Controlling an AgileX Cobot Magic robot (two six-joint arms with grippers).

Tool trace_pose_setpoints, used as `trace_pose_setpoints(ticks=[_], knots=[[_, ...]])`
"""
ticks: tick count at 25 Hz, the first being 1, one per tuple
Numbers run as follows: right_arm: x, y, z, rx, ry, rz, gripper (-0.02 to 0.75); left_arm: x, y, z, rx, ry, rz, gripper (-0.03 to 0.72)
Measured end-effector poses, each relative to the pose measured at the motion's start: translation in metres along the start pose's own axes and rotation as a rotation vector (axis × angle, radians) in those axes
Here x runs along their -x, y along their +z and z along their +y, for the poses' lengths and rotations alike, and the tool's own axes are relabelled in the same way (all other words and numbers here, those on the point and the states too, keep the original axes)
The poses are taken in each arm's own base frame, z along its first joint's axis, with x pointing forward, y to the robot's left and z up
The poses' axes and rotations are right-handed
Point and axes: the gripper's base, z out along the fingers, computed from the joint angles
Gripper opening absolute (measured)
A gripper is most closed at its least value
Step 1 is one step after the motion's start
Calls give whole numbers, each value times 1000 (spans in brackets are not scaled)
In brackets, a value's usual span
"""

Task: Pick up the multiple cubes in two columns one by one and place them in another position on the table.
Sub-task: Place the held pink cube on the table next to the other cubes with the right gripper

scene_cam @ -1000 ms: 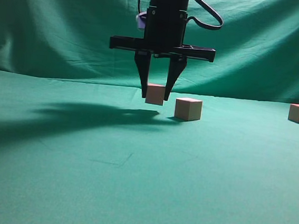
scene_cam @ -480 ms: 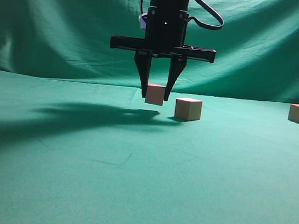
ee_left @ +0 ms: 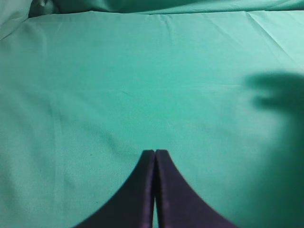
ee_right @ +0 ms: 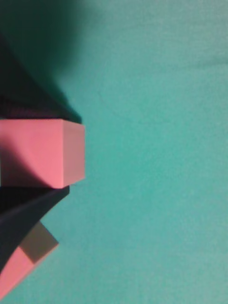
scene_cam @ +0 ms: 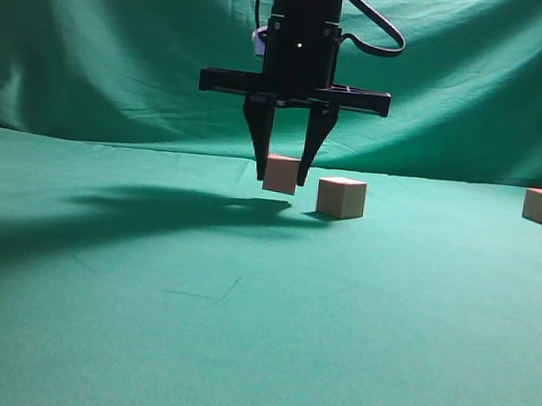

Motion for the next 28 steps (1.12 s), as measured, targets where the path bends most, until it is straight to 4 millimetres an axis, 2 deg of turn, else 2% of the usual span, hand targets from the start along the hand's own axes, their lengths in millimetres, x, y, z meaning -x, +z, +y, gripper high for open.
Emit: trace_pose_setpoints(ticks=[28], knots=[[2,4,-3,8,21,16,262,0,0,0,0,0,0,0]])
